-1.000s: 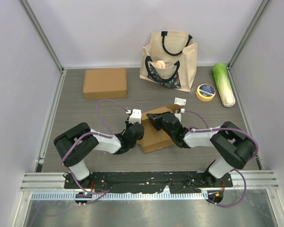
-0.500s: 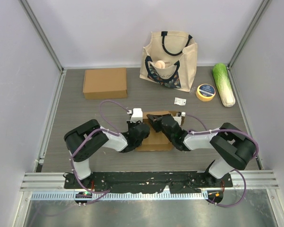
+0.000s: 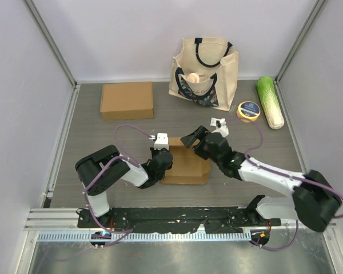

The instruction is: Fold the paper box

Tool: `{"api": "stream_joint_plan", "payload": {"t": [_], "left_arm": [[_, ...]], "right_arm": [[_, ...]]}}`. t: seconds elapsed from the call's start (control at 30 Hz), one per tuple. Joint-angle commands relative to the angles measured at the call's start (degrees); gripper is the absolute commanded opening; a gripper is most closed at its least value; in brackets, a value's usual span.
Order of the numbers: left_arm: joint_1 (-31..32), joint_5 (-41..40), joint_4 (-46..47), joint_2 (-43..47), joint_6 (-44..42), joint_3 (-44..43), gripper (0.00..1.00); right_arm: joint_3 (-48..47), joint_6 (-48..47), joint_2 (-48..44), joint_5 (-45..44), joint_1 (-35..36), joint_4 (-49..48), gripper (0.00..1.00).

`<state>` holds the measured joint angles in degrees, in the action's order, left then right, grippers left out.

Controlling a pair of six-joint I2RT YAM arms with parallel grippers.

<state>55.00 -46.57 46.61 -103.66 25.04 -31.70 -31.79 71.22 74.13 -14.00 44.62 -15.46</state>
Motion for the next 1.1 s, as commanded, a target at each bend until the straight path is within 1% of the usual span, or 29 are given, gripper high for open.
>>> {"api": "stream_joint_plan", "payload": {"t": [0.0,0.03,0.07,0.1,0.13,0.17,0.2,0.27,0.3,0.33,0.37,0.4,0.43,0.5,0.7,0.8,0.83,0.9,0.93,0.97,1.0,1.03,1.07], "left_arm": [[-0.16,2.53,-5.65,1.61,-1.48,1.47,0.00],[-0.25,2.27,-6.61,2.22,-1.48,1.30,0.00],[-0.25,2.01,-7.05,2.49,-1.40,1.21,0.00],[-0.16,1.83,-7.41,2.58,-1.57,1.12,0.00],[-0.16,1.31,-7.58,2.67,-1.48,1.29,0.00],[-0.25,1.04,-7.67,2.67,-1.48,1.29,0.00],[-0.25,0.69,-7.76,2.67,-1.40,1.47,0.00],[-0.25,-0.36,-7.85,2.32,-0.87,1.38,0.00],[-0.25,-0.54,-7.85,2.23,-0.69,1.38,0.00],[-0.25,-0.54,-7.85,2.14,-0.60,1.38,0.00],[-0.25,-0.37,-8.02,2.14,-0.60,1.29,0.00],[-0.25,-0.28,-8.46,2.32,-0.34,1.29,0.00],[-0.25,-0.19,-8.47,2.23,-0.34,1.29,0.00],[-0.25,-0.28,-8.55,2.32,-0.34,0.94,0.00],[-0.25,0.33,-9.34,2.58,-0.25,0.68,0.00],[-0.25,0.68,-9.34,2.32,-0.08,0.50,0.00],[-0.25,0.86,-9.52,2.41,0.10,0.42,0.00],[-0.25,1.04,-9.52,2.41,0.27,0.41,0.00],[-0.25,1.13,-9.52,2.41,0.62,0.41,0.00],[-0.25,1.13,-9.61,2.49,0.80,0.50,0.00],[-0.16,1.21,-9.61,2.49,1.15,0.68,0.00],[-0.25,1.39,-9.78,2.49,1.50,0.68,0.00],[-0.25,1.56,-9.87,2.49,2.11,0.68,0.00]], "right_arm": [[-7.31,-36.47,-12.32,5.89,-2.77,24.40,0.84],[-8.80,-42.07,-14.17,7.22,-4.53,28.78,0.83],[-11.60,-44.56,-16.45,8.36,-4.80,35.52,0.82],[-13.11,-47.03,-16.91,8.90,-4.98,38.64,0.84],[-14.95,-49.49,-16.48,9.25,-5.77,41.62,0.84],[-16.97,-49.69,-14.12,8.64,-8.12,46.96,0.82],[-20.21,-49.86,-12.97,9.25,-9.10,48.23,0.81],[-22.69,-48.12,-9.20,11.27,-11.47,48.69,0.80],[-24.79,-47.06,-7.96,12.41,-11.57,48.43,0.78],[-25.51,-45.92,-6.38,13.29,-11.57,48.07,0.74],[-25.95,-43.91,-5.23,15.47,-11.66,46.68,0.73],[-26.13,-42.41,-3.13,16.28,-11.66,46.06,0.71],[-26.22,-41.35,-2.24,16.63,-11.75,45.27,0.67],[-25.87,-38.45,0.12,17.60,-12.10,43.07,0.64],[-21.74,-32.55,0.93,16.46,-12.63,38.50,0.63],[-18.14,-31.07,0.32,20.49,-13.50,31.92,0.63],[-16.74,-29.92,-0.55,21.98,-14.64,27.29,0.62],[-12.26,-26.25,-1.70,25.32,-16.14,20.95,0.57],[-10.50,-24.31,-2.49,28.03,-17.62,13.08,0.56],[-6.92,-22.37,-2.76,29.37,-18.33,9.18,0.54],[-4.97,-20.79,-2.85,30.95,-19.04,4.70,0.48],[-1.12,-16.51,-2.85,31.83,-20.35,-4.13,0.47],[0.57,-14.55,-2.50,33.58,-21.15,-7.88,0.46]]}}
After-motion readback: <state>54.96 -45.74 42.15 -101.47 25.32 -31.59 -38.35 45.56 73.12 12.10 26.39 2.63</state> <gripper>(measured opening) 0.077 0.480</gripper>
